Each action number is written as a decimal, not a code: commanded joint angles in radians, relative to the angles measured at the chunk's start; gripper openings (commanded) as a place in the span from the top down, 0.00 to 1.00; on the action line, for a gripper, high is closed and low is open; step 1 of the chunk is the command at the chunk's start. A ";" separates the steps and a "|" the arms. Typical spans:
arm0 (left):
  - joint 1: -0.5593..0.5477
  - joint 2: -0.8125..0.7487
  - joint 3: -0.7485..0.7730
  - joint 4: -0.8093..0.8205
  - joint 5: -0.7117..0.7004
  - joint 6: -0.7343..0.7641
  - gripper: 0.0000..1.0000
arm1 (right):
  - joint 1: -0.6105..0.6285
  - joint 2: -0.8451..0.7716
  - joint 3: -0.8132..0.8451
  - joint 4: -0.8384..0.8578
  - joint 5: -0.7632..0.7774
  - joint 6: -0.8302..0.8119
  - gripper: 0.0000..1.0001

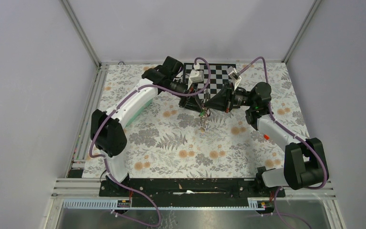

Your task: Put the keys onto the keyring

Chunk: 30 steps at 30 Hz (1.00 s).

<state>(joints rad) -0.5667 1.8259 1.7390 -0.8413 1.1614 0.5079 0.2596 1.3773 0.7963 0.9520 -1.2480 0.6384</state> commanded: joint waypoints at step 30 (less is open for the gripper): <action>-0.031 0.043 0.087 0.031 0.077 -0.025 0.88 | -0.002 -0.015 -0.018 0.093 -0.001 -0.002 1.00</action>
<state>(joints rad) -0.5808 1.8599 1.7657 -0.8463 1.1748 0.4873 0.2558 1.3773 0.7807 0.9627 -1.2476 0.6312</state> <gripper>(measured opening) 0.130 0.019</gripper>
